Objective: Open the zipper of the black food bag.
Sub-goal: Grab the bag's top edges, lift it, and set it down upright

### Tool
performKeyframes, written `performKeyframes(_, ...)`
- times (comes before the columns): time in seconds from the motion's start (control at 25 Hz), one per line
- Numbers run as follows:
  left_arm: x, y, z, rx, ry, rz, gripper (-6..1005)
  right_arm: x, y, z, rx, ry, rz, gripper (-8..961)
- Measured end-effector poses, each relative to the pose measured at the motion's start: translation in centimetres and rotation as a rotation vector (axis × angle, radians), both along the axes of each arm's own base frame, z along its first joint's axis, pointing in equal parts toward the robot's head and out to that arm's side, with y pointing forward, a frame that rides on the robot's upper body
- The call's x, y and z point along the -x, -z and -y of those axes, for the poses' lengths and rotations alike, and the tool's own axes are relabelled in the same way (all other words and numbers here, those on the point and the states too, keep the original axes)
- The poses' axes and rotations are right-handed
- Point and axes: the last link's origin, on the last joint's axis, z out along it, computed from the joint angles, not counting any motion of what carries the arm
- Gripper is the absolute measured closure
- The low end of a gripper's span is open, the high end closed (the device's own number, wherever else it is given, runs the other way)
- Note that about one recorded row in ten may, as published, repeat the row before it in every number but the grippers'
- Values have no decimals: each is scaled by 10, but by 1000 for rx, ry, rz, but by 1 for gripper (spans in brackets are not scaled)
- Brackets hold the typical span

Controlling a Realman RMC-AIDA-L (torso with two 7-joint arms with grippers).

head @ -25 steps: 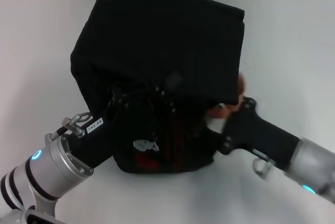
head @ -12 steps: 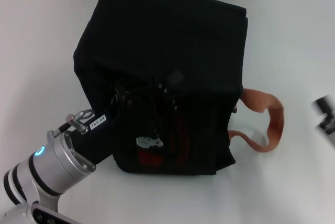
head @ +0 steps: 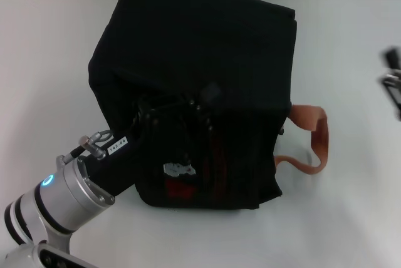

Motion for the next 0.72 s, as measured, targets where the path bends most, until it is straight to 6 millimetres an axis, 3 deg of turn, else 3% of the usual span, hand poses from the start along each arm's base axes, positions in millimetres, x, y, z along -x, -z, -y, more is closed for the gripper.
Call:
performKeyframes(0.12,0,0,0,-1,1,1,912,5,13,-23,56,19,80,130)
performKeyframes(0.24,0,0,-1,-3,-1,0,912,4,18,-30,93,29,108,130)
performKeyframes(0.4,-1,0,-2,-3,-2,-4,912,0,22,-25,171,5,122,130)
performKeyframes(0.6,-3,2,-4,1,-7,0,911,2,36,-32,274,-9,175,130)
performKeyframes(0.72,-3,2,-5,-1,-12,-1,911,10,43,-21,331,-96,197,129)
